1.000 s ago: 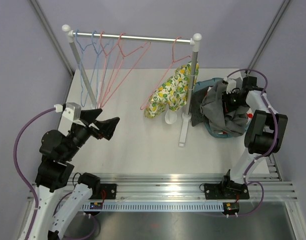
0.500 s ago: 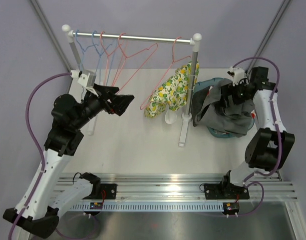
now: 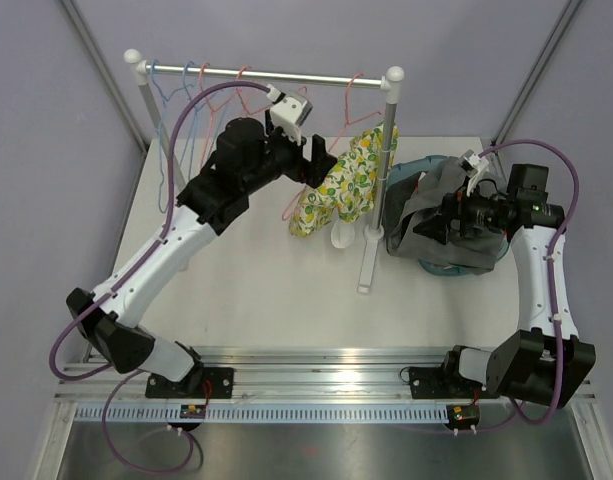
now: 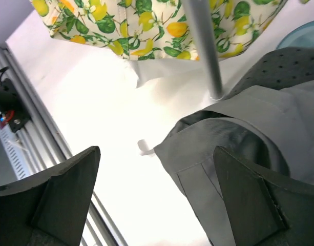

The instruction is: Remove the skirt from the hanger

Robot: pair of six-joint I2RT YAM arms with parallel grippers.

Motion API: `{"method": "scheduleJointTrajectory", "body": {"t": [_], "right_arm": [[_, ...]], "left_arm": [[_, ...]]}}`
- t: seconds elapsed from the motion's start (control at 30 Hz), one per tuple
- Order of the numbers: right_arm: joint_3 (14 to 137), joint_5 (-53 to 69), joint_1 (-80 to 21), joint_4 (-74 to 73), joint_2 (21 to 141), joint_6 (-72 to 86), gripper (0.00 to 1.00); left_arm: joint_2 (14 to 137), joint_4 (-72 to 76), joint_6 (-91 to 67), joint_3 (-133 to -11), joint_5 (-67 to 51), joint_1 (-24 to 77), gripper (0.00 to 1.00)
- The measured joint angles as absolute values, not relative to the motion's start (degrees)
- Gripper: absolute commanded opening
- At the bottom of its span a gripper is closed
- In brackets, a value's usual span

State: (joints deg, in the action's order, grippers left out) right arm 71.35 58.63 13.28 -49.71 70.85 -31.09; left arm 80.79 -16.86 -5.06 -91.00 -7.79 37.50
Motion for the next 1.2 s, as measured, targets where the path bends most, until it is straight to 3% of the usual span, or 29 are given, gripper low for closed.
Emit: {"method": "scheduleJointTrajectory", "body": {"t": [0.17,0.3,0.4,0.43,0.47,0.57,1.2], "right_arm": [[69.2,63.4,13.3,-49.0,71.9,-30.3,1.00],[69.2,64.9,13.3,-48.7,71.9,-30.2,1.00],[69.2,65.7,13.3,-48.6,72.0,-30.2,0.99],[69.2,65.7,13.3,-48.6,72.0,-30.2,1.00],[69.2,65.7,13.3,-48.6,72.0,-30.2,1.00],[69.2,65.7,13.3,-48.5,72.0,-30.1,1.00],[68.8,65.7,13.3,-47.9,71.9,-29.9,1.00]], "left_arm": [[88.1,-18.0,0.0,-95.4,-3.9,39.9,0.69],[90.6,-18.6,3.4,-96.7,-0.4,41.5,0.48],[91.6,-18.9,5.6,-98.1,2.5,42.5,0.27],[91.9,-19.0,6.3,-98.8,3.2,42.7,0.09],[92.1,-19.2,6.9,-99.5,3.8,42.9,0.05],[92.6,-19.9,8.5,-100.9,4.8,43.3,0.00],[89.9,-19.7,8.6,-101.2,3.7,42.4,0.00]]}}
